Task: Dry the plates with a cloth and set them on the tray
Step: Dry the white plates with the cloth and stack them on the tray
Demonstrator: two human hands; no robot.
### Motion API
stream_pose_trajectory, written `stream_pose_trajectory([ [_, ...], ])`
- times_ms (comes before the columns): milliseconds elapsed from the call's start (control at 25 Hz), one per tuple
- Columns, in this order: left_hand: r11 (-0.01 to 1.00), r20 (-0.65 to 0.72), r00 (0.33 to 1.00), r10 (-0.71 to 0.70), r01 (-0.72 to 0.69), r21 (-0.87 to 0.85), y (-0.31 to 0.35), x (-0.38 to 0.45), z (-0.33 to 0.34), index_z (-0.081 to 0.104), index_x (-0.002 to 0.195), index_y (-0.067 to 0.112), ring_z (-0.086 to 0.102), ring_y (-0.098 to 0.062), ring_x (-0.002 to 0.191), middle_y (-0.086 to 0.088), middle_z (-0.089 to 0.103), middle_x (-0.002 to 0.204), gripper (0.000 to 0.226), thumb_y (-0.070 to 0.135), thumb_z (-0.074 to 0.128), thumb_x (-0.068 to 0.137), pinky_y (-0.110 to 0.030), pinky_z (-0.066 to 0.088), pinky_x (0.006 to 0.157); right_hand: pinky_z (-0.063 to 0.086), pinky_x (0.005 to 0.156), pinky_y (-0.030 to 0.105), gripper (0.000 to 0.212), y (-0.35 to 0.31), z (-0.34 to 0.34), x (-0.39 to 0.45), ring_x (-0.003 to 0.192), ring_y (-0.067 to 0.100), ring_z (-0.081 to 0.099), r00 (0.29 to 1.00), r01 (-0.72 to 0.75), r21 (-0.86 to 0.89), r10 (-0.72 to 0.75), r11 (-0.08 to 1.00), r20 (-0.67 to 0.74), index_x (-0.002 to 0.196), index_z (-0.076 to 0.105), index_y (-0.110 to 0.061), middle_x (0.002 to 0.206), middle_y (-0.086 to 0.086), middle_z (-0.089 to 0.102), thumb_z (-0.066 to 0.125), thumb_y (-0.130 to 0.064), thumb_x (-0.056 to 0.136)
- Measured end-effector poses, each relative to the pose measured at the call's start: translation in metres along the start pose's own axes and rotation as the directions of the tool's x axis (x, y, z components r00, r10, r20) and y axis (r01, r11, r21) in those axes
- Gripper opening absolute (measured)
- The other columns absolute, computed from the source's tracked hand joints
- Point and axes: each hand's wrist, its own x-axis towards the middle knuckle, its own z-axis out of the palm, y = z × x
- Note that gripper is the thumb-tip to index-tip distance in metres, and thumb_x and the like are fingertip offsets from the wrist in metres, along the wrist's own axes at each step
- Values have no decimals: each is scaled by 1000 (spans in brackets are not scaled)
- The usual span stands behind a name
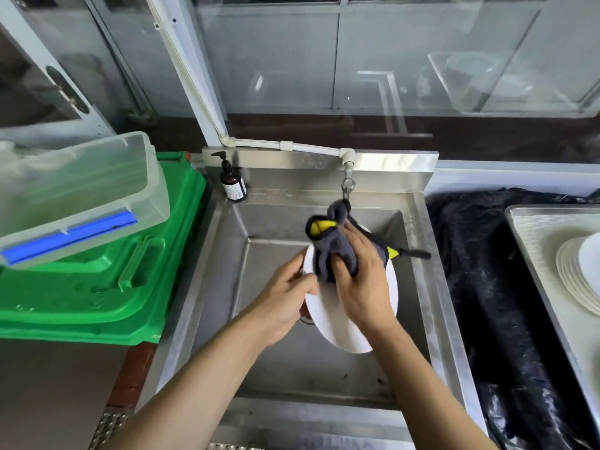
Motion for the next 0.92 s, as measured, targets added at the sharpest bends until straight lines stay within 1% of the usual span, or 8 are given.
stream_pose_trajectory([
  [120,1000,-5,1000,26,-26,-5,7,2,1,75,95,36,53,-25,89,-14,61,96,52,-1,47,70,-43,41,80,32,121,34,58,-13,3,14,145,8,42,999,29,50,-31,998,41,142,59,-20,148,-17,52,53,-5,87],
  [240,994,-74,993,90,-94,-51,10,5,-6,73,80,25,59,-27,86,-10,66,84,48,-14,44,80,-41,48,76,40,107,17,56,-17,5,-6,131,-1,53,990,58,111,-71,992,119,134,61,-36,135,-32,58,49,-9,87],
  [400,989,-55,991,125,-129,-78,11,5,-19,74,101,33,70,-14,88,-1,76,96,57,-11,45,78,-35,55,75,43,91,11,56,-19,1,-16,111,0,62,975,20,160,-55,987,214,118,62,-52,114,-28,68,50,-6,88],
  [520,993,-6,993,118,-118,-10,12,6,-19,71,112,36,67,-15,90,-1,74,99,59,-2,50,72,-37,53,79,44,97,15,66,-19,-3,16,116,-6,59,990,-72,111,57,991,132,123,58,-56,117,-37,64,51,-1,88],
  [600,989,-29,990,139,-140,-35,17,9,-18,70,118,32,67,-16,92,-2,73,102,63,-3,49,70,-37,54,80,41,101,15,59,-24,-3,25,119,-6,56,988,-4,83,-9,997,157,125,56,-46,119,-38,62,50,-2,86],
  [720,969,-94,975,199,-210,-128,33,15,-22,77,106,32,71,-20,95,-7,76,103,60,-7,48,69,-37,59,79,40,103,16,53,-28,-2,4,122,2,58,968,99,82,-115,992,225,128,60,-31,125,-23,65,51,-2,84],
  [800,964,-142,969,204,-224,-144,43,15,-29,74,114,28,69,-30,99,-14,74,107,65,-10,47,68,-45,58,82,43,104,22,51,-25,-3,-16,122,4,59,967,114,49,-122,992,224,129,62,-28,127,-18,66,51,-5,85],
  [920,980,-143,977,157,-171,-97,49,15,-36,66,125,41,68,-29,105,-4,73,119,80,-16,39,76,-46,57,79,35,115,33,50,-19,-3,-37,137,0,47,970,142,-142,-109,980,219,134,64,-29,143,-22,56,52,-20,86],
])
